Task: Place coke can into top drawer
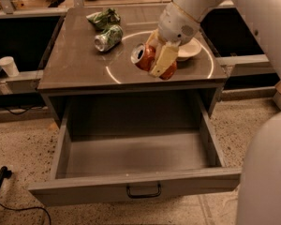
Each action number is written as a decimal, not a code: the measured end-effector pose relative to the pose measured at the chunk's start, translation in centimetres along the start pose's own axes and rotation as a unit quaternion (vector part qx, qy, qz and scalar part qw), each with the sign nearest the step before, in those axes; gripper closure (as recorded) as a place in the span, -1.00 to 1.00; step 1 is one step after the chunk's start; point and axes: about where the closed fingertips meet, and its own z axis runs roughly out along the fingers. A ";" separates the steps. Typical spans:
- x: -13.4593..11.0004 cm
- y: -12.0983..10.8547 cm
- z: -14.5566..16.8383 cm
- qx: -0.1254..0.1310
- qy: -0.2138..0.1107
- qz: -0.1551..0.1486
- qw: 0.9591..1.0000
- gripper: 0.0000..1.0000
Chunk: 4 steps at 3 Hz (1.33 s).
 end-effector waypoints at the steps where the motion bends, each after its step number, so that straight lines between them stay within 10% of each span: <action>1: 0.5 2.6 0.2 0.000 -0.123 0.029 0.992 1.00; 2: -0.5 4.4 0.8 0.004 -0.220 0.041 0.975 1.00; 4: -0.8 4.9 1.1 -0.005 -0.276 0.047 0.960 1.00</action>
Offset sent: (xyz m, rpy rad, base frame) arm -0.0720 -0.0060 -0.0033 0.6682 0.2206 -0.0743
